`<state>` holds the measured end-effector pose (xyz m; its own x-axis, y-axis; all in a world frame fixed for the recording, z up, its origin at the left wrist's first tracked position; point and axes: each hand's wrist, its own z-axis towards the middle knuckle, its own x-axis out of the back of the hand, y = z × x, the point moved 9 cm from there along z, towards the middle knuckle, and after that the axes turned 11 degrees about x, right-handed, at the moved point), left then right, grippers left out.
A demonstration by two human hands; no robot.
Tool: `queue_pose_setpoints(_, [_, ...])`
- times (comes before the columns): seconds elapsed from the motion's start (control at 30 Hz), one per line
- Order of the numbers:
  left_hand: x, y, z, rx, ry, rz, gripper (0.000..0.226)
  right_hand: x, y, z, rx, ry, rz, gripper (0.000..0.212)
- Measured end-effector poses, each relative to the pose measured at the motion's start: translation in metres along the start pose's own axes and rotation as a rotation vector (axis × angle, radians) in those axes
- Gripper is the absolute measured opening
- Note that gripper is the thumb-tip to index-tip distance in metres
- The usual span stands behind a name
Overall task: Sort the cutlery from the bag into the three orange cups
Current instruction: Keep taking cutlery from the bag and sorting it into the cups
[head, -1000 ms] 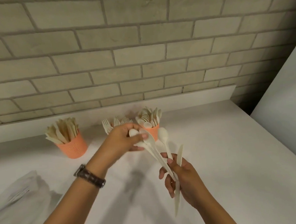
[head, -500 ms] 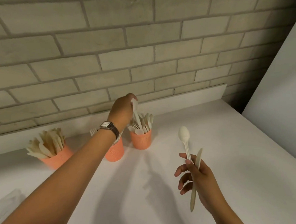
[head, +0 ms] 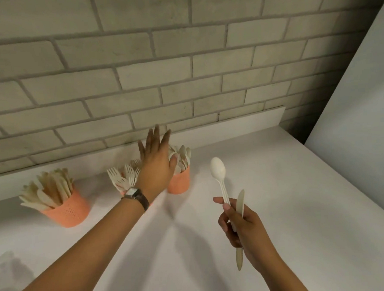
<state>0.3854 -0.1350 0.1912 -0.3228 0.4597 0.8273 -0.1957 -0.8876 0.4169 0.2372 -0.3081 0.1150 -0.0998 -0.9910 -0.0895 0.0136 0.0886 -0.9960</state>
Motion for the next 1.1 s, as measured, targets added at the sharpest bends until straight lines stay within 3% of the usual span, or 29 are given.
queue_pose_setpoints(0.07, [0.016,0.011,-0.026,0.104,-0.086,-0.295,0.039,0.001,-0.002,0.0,0.026,0.013,-0.045,0.021])
queue_pose_setpoints(0.17, [-0.016,0.037,-0.089,0.422,-0.672,-0.651,0.02,0.0,-0.006,-0.002,0.115,0.022,-0.218,0.021])
queue_pose_setpoints(0.23, [-0.026,0.043,-0.111,0.563,-0.778,-0.801,0.017,-0.008,-0.009,-0.003,0.187,-0.013,-0.349,0.03])
queue_pose_setpoints(0.3, [-0.024,0.039,-0.108,0.621,-0.695,-0.887,0.015,-0.017,-0.012,-0.005,0.218,-0.053,-0.395,0.041])
queue_pose_setpoints(0.4, [-0.013,0.029,-0.093,0.668,-0.593,-0.985,0.009,-0.02,-0.012,-0.006,0.19,-0.058,-0.328,0.027])
queue_pose_setpoints(0.47, [0.003,0.017,-0.069,0.647,-0.479,-1.016,0.008,-0.013,-0.007,-0.004,0.148,-0.028,-0.272,0.028])
queue_pose_setpoints(0.6, [0.054,-0.017,-0.007,0.465,-0.035,-0.72,0.022,0.007,-0.003,-0.002,0.117,0.061,-0.207,0.029])
queue_pose_setpoints(0.67, [0.066,-0.024,0.011,0.401,0.111,-0.534,0.032,0.014,-0.001,-0.002,0.109,0.076,-0.201,0.03])
queue_pose_setpoints(0.77, [0.044,-0.032,0.026,0.357,0.105,-0.346,0.042,0.017,0.0,-0.001,0.099,0.068,-0.206,0.029])
queue_pose_setpoints(0.93, [-0.028,-0.052,0.028,0.462,-0.136,-0.16,0.031,0.019,0.001,0.001,0.047,0.084,-0.114,0.02])
queue_pose_setpoints(1.1, [-0.041,-0.05,0.036,0.466,-0.14,0.046,0.027,0.022,0.006,0.004,-0.028,0.12,0.097,0.022])
